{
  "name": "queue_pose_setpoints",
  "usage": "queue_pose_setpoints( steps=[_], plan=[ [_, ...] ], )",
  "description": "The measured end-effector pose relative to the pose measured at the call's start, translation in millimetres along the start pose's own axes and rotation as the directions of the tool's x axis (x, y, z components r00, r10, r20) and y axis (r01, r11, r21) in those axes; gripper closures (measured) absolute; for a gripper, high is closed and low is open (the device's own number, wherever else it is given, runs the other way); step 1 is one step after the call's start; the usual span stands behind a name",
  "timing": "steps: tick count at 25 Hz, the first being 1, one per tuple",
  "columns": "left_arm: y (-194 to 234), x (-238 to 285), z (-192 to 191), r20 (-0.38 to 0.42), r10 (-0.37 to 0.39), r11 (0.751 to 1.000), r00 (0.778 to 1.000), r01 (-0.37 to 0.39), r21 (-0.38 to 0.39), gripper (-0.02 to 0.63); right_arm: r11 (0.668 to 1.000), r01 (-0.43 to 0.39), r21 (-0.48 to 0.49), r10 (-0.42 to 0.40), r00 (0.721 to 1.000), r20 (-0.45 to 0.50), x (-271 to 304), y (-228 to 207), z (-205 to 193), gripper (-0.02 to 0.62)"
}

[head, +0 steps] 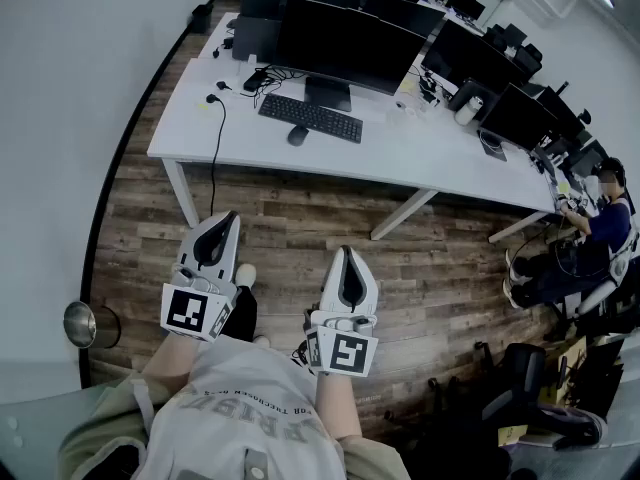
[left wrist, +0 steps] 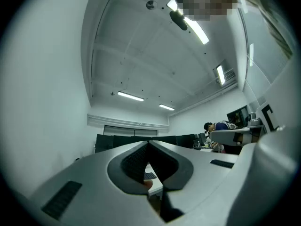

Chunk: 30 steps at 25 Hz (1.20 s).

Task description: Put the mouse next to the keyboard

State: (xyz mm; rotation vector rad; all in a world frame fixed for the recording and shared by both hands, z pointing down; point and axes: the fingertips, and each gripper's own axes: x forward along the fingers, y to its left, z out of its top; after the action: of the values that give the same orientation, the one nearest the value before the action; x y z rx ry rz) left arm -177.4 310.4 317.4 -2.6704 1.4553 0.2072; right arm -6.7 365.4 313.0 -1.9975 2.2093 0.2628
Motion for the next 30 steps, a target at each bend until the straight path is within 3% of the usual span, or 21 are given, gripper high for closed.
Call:
queue_pose_setpoints(
  steps=[18, 23, 25, 26, 27, 30],
  plan=[
    [-4, -3, -2, -0.018, -0.001, 1.0, 1.0, 0.001, -0.001, 0.595, 1.0, -0.021, 0.0, 0.021, 1.0, -0.009, -2, 5, -1, 0.595],
    [0, 0, -12, -0.067, 0.004, 0.999, 0.998, -0.008, -0.05, 0.595, 0.99, -0.067, 0.124, 0.068, 0.998, -0.002, 2, 3, -10, 0.594],
    [2, 4, -12, -0.078, -0.008, 0.999, 0.997, 0.005, -0.046, 0.591, 0.981, -0.091, 0.171, 0.096, 0.995, -0.02, 8, 2, -16, 0.505],
    [2, 7, -11, -0.082, -0.02, 0.999, 0.996, 0.016, -0.046, 0.573, 0.978, -0.098, 0.186, 0.106, 0.994, -0.03, 11, 1, -19, 0.413],
    [3, 10, -12, -0.085, -0.03, 0.998, 0.996, 0.026, -0.051, 0.491, 0.976, -0.102, 0.195, 0.111, 0.993, -0.038, 14, -1, -21, 0.304],
    [3, 21, -15, -0.099, -0.054, 0.996, 0.994, 0.047, -0.072, 0.358, 0.977, -0.094, 0.192, 0.104, 0.993, -0.048, 21, -9, -24, 0.254]
  ],
)
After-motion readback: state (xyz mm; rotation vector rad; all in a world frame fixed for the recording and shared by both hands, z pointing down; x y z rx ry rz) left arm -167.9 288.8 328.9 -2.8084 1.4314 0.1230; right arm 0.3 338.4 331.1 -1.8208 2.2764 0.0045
